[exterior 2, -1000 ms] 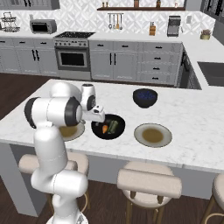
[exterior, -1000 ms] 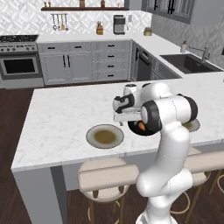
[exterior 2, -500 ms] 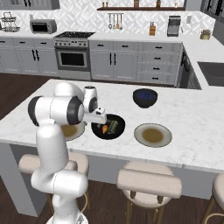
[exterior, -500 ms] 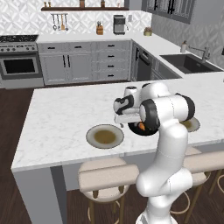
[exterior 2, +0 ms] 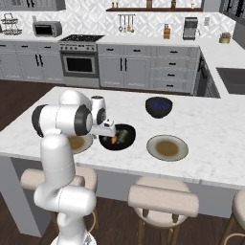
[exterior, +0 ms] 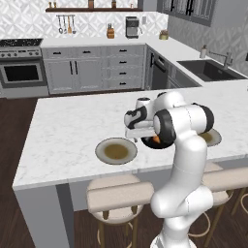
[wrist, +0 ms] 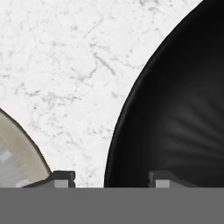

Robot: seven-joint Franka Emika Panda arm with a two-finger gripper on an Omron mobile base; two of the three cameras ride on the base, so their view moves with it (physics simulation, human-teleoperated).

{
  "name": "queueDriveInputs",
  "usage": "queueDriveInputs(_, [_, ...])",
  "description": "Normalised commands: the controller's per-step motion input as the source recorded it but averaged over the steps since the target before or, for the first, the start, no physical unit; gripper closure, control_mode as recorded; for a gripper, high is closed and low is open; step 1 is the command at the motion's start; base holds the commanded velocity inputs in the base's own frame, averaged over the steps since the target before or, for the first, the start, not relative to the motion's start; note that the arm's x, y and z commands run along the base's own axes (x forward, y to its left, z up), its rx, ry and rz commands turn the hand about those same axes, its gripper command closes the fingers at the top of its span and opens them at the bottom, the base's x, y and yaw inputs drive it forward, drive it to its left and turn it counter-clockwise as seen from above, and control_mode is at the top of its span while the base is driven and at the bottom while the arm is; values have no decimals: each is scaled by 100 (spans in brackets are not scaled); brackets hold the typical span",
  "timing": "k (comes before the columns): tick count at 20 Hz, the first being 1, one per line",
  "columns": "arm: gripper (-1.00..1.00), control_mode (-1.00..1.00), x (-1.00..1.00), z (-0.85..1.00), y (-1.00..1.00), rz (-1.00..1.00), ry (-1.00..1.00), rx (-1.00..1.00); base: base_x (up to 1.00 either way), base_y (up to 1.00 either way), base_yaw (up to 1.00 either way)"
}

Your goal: Pick the chicken drumstick and cucumber from their plates and place them in the bowl. Then put the bowl in the fridge.

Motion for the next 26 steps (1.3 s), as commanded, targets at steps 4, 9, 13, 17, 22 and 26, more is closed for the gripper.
queueDriveInputs(4, [100, -100, 0, -4, 0, 0, 0, 0, 0, 0, 0])
queueDriveInputs(9, [100, -100, 0, 0, 0, 0, 0, 0, 0, 0, 0])
queueDriveInputs(13, [100, -100, 1, 4, -3, 0, 0, 0, 0, 0, 0])
queueDriveInputs(17, [100, -100, -1, 48, -7, 0, 0, -2, 0, 0, 0])
queueDriveInputs(22, [100, -100, -17, 94, -1, 2, 5, -7, 0, 0, 0])
queueDriveInputs(26, [100, -100, -36, 99, -2, 11, 8, -8, 0, 0, 0])
